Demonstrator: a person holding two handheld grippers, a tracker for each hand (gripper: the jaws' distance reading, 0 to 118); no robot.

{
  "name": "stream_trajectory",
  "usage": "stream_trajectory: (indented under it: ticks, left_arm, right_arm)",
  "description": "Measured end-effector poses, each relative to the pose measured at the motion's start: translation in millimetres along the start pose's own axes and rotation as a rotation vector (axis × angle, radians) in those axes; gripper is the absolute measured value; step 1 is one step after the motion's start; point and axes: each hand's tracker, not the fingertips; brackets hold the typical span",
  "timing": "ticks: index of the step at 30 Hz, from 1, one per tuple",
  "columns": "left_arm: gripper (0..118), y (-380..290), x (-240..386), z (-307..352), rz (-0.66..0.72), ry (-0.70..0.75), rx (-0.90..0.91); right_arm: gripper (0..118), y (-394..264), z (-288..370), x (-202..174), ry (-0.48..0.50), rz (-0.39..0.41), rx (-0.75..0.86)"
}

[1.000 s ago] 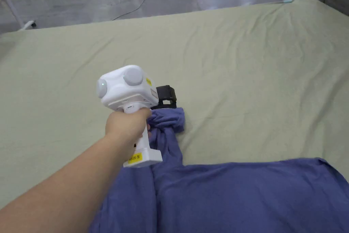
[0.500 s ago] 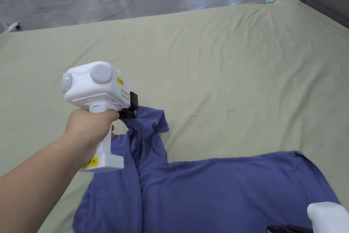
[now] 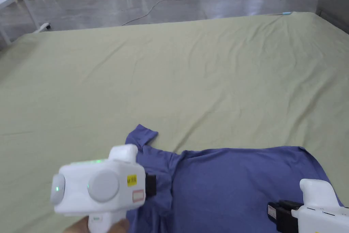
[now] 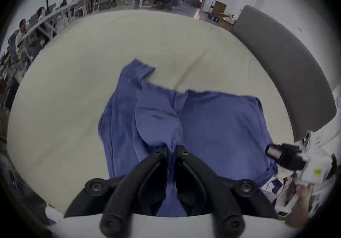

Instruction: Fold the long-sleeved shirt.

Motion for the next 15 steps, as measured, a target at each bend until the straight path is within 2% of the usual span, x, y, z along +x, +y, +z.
stream_trajectory:
  ticks: [5,9,13,14,15]
  left_arm:
    - [6,-34.5,-3.5,-29.8,0.090,0.012,-0.086]
    - [6,-46.3,-7.5,-78.1,0.075,0.085,-0.196]
    - [11,-43.8,-13.6,-73.8,0.123,0.043,-0.153]
    - [19,-41.5,-14.8,-65.9,0.123,0.030,-0.149]
    - [54,-40.7,-15.2,-51.5,0.132,0.008,-0.117]
  right_arm:
    - [0,3.6,-5.3,5.0,0.002,-0.024,-0.017]
    - [0,2.8,-4.4,6.6,0.005,-0.028,-0.022]
    - [0,2.9,-5.8,6.1,0.004,-0.021,-0.032]
    - [0,2.9,-6.5,5.6,0.002,-0.019,-0.036]
    - [0,2.8,-7.0,5.1,-0.001,-0.016,-0.040]
